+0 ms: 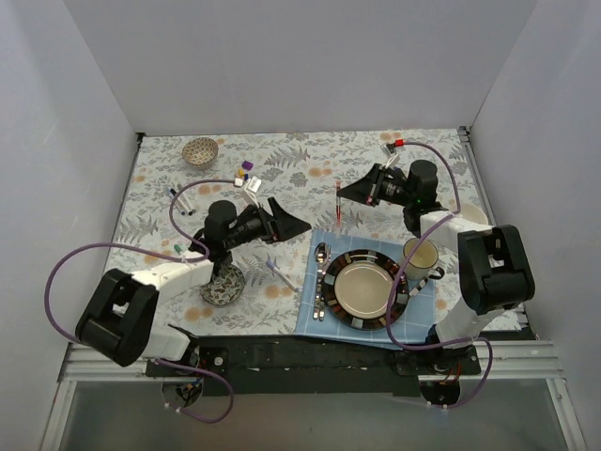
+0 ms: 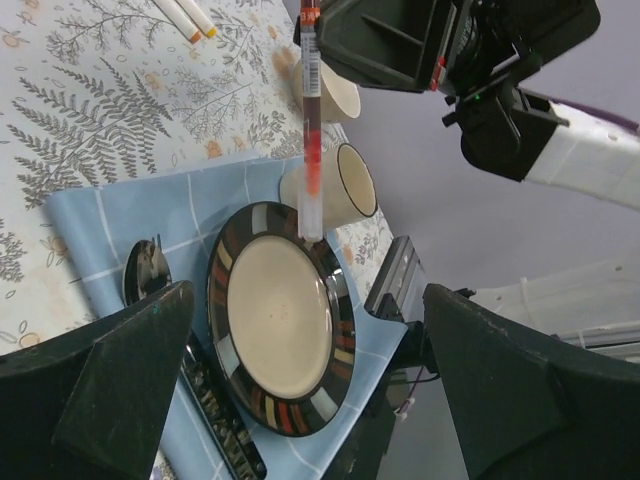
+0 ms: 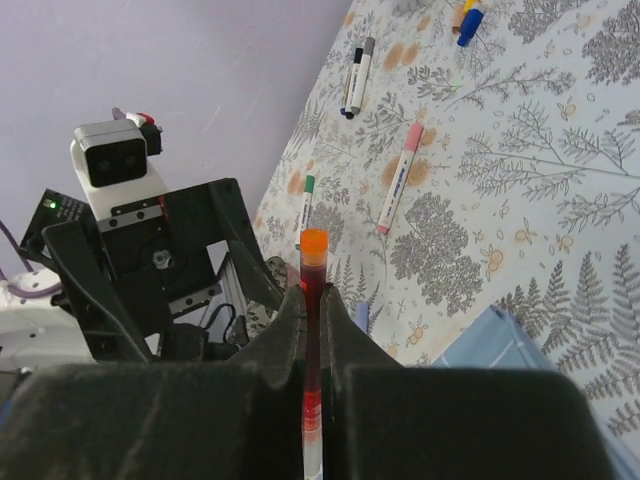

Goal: Open the pen caps

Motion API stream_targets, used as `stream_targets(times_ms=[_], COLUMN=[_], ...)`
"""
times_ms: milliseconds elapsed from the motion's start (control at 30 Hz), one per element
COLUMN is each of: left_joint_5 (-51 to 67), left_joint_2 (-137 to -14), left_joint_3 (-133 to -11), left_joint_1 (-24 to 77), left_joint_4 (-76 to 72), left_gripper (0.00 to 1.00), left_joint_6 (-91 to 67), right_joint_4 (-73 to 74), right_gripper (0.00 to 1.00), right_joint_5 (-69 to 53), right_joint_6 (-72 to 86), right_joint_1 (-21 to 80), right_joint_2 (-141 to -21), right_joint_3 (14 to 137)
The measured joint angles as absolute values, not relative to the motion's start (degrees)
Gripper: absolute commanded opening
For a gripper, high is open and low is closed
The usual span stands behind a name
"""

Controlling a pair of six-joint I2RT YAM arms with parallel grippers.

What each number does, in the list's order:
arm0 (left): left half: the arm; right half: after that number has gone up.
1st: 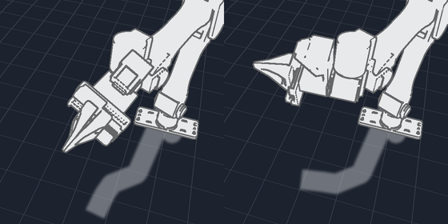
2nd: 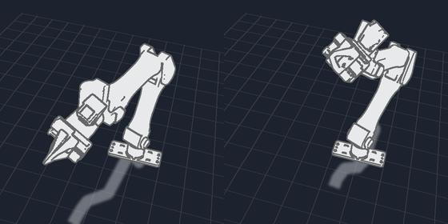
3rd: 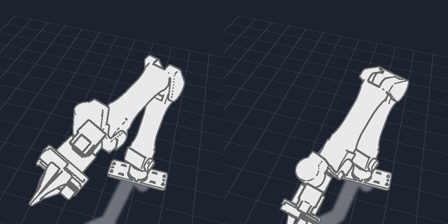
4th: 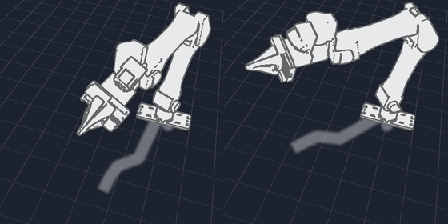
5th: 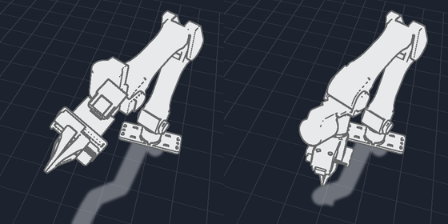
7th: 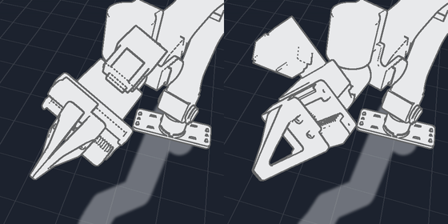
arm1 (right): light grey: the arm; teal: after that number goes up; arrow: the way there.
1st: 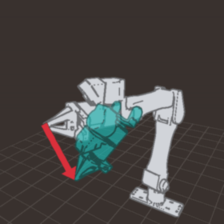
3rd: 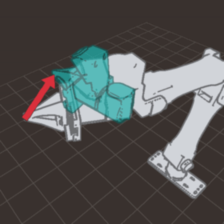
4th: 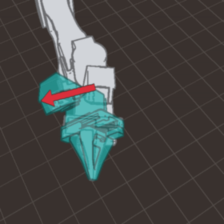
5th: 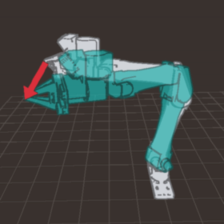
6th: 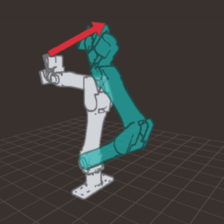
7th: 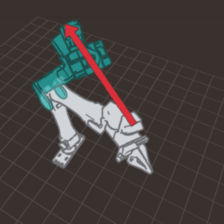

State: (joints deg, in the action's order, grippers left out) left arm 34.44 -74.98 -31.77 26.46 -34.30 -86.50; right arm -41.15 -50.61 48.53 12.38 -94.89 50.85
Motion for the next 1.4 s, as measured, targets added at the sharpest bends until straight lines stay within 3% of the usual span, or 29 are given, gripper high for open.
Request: stream_targets(times_ms=[433, 600, 800, 1233, 1367, 1400], left_joint_5=[28.45, 28.32, 29.08, 32.47, 32.95, 33.08], left_joint_2=[-89.67, -92.49, -93.95, -94.45, -94.48, -94.48], left_joint_3=[-44.14, -46.83, -47.44, -48.80, -48.80, -48.80], left_joint_1=[35.18, 36.62, 37.47, 37.71, 37.71, 37.71], left_joint_4=[-35.97, -35.53, -35.53, -36.29, -35.53, -35.14], left_gripper=[0.75, 0.59, 0.47, 0.04, 0.01, 0.01], left_joint_6=[-89.14, -89.67, -90.52, -91.88, -91.70, -91.39], right_joint_4=[-50.74, -51.22, -51.44, -51.40, -51.62, -51.92], right_gripper=[0.01, 0.01, 0.01, 0.01, 0.46, 0.50], right_joint_5=[-45.43, -45.12, -45.12, -44.73, -45.19, -45.58], right_joint_6=[63.29, 64.34, 64.53, 64.07, 63.99, 63.72], right_joint_1=[12.32, 12.32, 12.34, 12.40, 12.45, 12.45], right_joint_2=[-89.25, -89.32, -89.41, -90.39, -90.98, -91.24], right_joint_3=[45.06, 44.66, 44.45, 44.34, 44.34, 44.36])
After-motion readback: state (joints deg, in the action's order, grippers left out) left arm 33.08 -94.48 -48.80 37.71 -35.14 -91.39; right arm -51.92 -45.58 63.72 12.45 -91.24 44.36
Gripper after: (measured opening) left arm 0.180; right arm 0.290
